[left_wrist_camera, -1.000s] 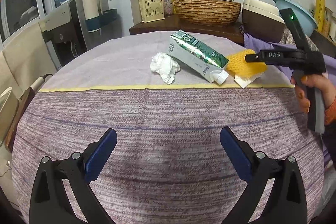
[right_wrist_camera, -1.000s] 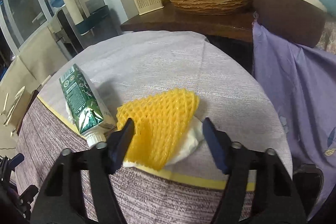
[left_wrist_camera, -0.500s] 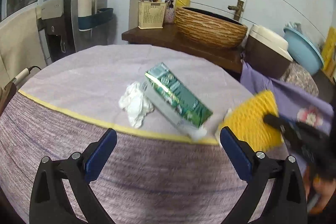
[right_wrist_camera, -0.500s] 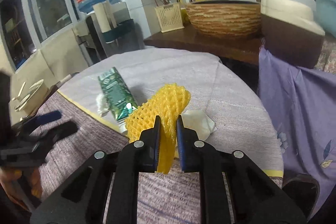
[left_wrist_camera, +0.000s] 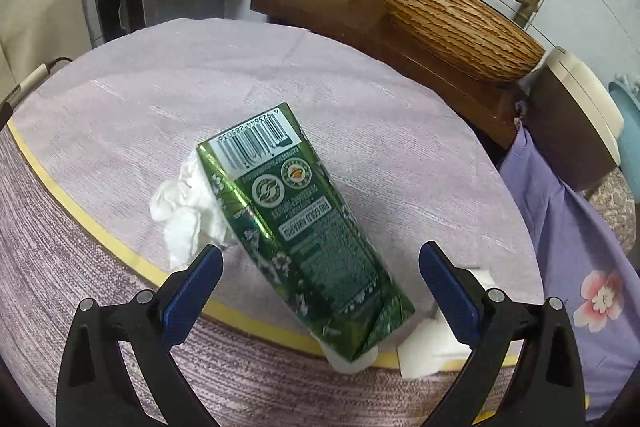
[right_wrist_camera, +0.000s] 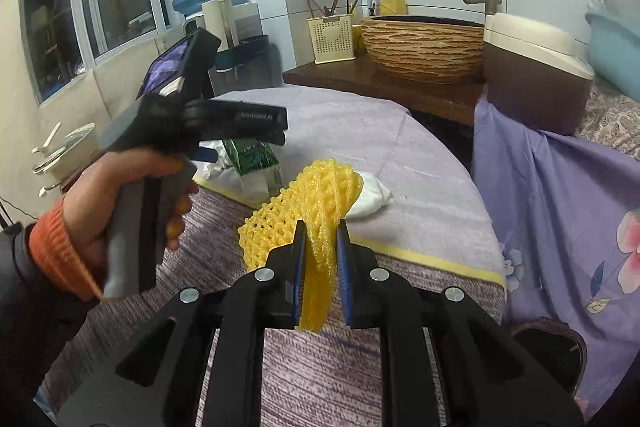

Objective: Collect trash
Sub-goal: 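Grasp the yellow mesh sleeve with the right tool while the left tool grasps the green carton, then carry both items to the bin and open the right tool to drop the mesh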

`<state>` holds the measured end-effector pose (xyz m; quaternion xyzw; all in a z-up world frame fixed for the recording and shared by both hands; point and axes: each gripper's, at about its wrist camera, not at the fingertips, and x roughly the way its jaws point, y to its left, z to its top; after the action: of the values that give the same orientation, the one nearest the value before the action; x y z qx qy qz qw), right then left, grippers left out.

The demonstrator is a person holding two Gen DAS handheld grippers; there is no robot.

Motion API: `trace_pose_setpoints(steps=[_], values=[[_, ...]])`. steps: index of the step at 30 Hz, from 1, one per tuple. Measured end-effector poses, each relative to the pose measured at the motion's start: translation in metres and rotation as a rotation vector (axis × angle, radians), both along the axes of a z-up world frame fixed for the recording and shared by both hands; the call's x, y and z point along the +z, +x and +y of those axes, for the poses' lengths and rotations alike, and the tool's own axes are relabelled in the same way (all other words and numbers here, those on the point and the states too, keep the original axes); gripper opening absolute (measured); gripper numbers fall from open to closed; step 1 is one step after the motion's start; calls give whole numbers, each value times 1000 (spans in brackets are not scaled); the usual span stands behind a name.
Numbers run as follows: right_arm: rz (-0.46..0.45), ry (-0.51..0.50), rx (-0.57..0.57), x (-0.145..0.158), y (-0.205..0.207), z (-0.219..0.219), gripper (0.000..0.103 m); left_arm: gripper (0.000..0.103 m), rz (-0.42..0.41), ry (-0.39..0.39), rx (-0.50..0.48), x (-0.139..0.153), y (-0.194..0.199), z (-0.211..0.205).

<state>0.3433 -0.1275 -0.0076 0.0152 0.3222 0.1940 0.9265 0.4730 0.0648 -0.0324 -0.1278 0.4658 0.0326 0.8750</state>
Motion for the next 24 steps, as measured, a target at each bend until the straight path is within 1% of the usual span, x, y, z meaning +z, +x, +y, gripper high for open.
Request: trace_pose_setpoints(steps=[2,3,4,6,7,11,12,17,24], values=[[16,7,-6,-5,-2,-5,15,93,3,17,6,-1,2,-2],[22,10,-7,-7,-2,-7,15,88,5,26,10,-1,2,-2],[31,16,-11,-10,-3,-10,15,76,7,28,14,-2,0,-2],[38,24,-14,-12,-4,-13,15,71,5,8,19,-2,-2,0],[41,28,-15,-13,-4,-14,15,67,1,3,25,-1,-4,0],[31,37,-19,-13,-10,-16,15,50,-25,16,12,5,-17,-5],[26,35,-19,-12,-11,-17,15,50,-29,17,2,6,-18,-7],[3,54,-15,-7,-27,-22,15,49,-70,-4,-40,14,-46,-4],[-5,95,-28,-5,-53,-36,15,49,-182,-6,-133,36,-122,1]])
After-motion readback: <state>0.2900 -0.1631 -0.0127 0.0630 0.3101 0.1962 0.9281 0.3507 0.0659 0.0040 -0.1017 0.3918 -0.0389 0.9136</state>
